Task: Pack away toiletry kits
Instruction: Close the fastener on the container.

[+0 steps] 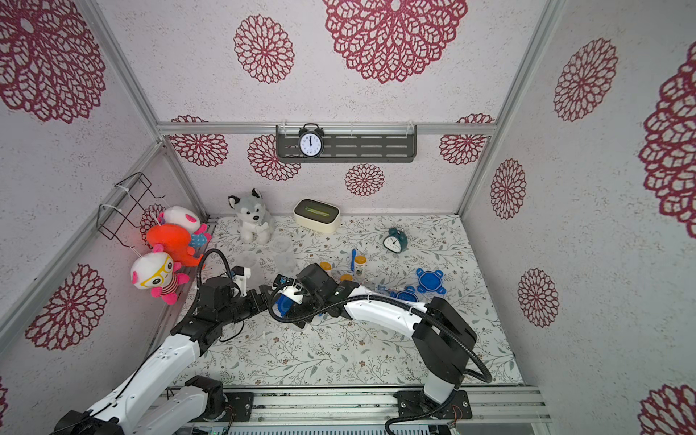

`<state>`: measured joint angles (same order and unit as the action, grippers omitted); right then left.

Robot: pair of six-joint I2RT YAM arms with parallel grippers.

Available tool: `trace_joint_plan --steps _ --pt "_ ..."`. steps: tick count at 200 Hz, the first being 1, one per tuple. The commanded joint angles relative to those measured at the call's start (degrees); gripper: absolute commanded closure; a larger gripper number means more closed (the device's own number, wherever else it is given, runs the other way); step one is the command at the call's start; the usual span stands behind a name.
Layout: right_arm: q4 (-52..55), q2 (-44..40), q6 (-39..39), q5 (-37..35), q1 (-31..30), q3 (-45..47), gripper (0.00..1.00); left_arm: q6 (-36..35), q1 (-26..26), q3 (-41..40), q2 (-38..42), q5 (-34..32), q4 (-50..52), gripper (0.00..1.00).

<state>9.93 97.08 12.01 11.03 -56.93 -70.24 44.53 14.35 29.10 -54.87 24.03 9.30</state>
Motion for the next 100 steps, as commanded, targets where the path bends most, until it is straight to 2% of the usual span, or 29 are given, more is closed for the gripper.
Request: trace_joint_plan --steps 1,15,42,65,100 --pt "5.07 1.71 3.37 -1.19 0.82 0.54 0.33 0.86 0.59 1.0 -1.1 1.53 -1.0 0.14" --pt "3.65 1.44 3.63 -1.25 0.8 1.28 0.32 0.79 0.59 1.47 -1.45 1.65 0.84 0.15" --pt "3.01 1.75 3.82 -1.44 0.88 1.5 0.17 0.03 0.77 1.01 -1.66 3.24 3.43 0.16" --pt "1.82 1.67 3.79 -1.47 0.89 1.76 0.11 0.12 0.89 0.37 -1.82 4.48 4.11 0.17" --pt "-0.27 0.8 2.96 -1.84 1.03 1.95 0.02 -1.2 1.56 1.54 -1.81 0.21 10.21 0.18"
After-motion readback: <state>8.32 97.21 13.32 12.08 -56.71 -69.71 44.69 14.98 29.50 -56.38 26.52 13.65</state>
